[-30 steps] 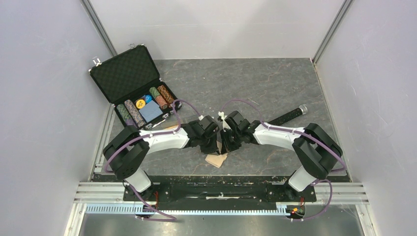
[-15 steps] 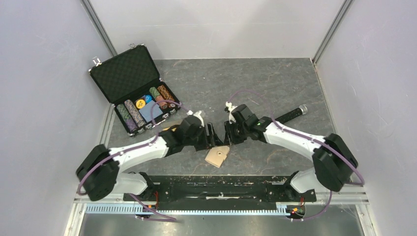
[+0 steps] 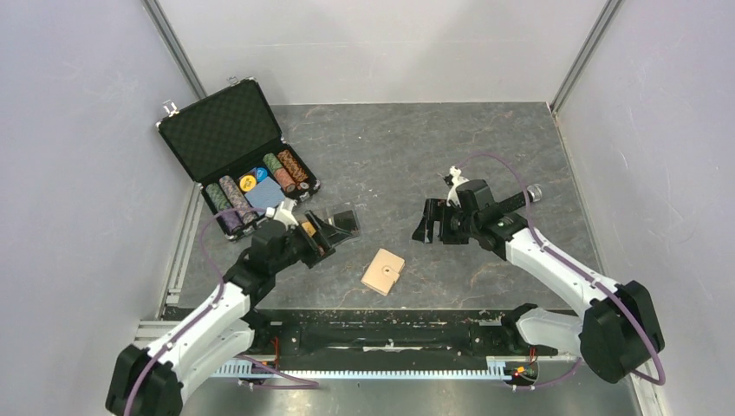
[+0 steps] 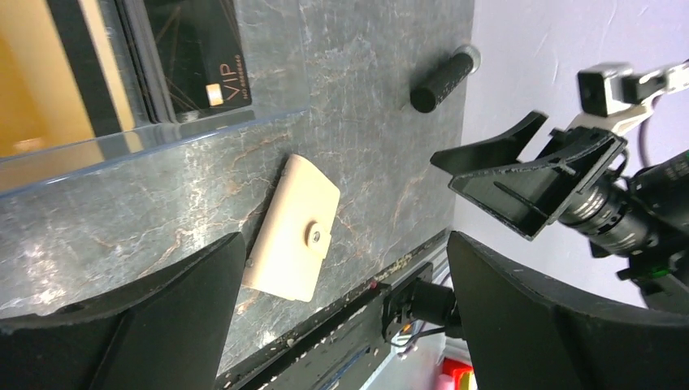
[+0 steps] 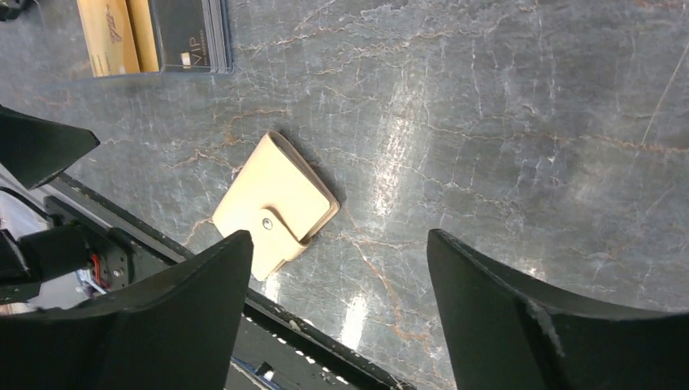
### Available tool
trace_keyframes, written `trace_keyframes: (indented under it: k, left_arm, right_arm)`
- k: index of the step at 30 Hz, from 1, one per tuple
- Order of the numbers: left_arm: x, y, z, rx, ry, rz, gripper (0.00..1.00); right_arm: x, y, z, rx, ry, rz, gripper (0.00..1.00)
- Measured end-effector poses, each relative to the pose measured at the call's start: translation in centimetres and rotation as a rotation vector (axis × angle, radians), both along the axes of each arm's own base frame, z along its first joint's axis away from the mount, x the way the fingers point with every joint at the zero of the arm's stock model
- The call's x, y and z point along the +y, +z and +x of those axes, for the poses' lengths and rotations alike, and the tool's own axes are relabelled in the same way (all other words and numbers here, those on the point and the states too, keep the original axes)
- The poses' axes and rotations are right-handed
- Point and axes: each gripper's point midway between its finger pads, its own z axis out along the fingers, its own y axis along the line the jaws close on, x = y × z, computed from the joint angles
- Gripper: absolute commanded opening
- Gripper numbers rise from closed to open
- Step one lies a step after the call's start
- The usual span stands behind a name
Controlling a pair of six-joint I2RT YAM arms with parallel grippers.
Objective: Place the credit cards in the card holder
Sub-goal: Close the card holder at the center of the board, then reset both arms
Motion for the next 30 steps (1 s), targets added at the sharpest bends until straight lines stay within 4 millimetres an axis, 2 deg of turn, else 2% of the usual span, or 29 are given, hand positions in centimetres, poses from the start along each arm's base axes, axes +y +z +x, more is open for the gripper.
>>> trace_keyframes:
  k: [1, 2, 8, 12, 20, 23, 30]
  left_arm:
    - [0.5, 0.1, 0.0, -0.005, 0.018, -0.013, 1.0]
    - [0.8, 0.1, 0.0, -0.006, 0.032, -0.024, 1.0]
    - [2.3, -0.6, -0.4, 0.021, 0.116, -0.085, 1.0]
    - [3.0, -0.5, -0.3, 0.028, 0.165, -0.096, 1.0]
    - [5.3, -1.9, -0.2, 0.103, 0.281, 0.019, 1.0]
    - [6.2, -1.0, 0.3, 0.09, 0.309, 0.091, 1.0]
    - [9.2, 3.5, 2.8, -0.044, 0.358, 0.34, 1.0]
  right_arm:
    - [-0.2, 0.0, -0.1, 0.003, -0.01, 0.013, 0.97]
    - [-0.3, 0.0, -0.1, 0.006, -0.019, 0.028, 0.98]
    - [-0.5, 0.4, -0.4, 0.007, -0.054, 0.126, 0.98]
    - [-0.4, 1.1, 0.1, -0.004, -0.064, 0.165, 0.98]
    - [-1.4, 0.6, 0.4, -0.017, -0.067, 0.12, 0.98]
    - [-2.5, 0.4, 0.5, -0.026, -0.075, 0.046, 0.98]
    - [-5.3, 1.4, 2.5, -0.129, -0.133, -0.119, 0.98]
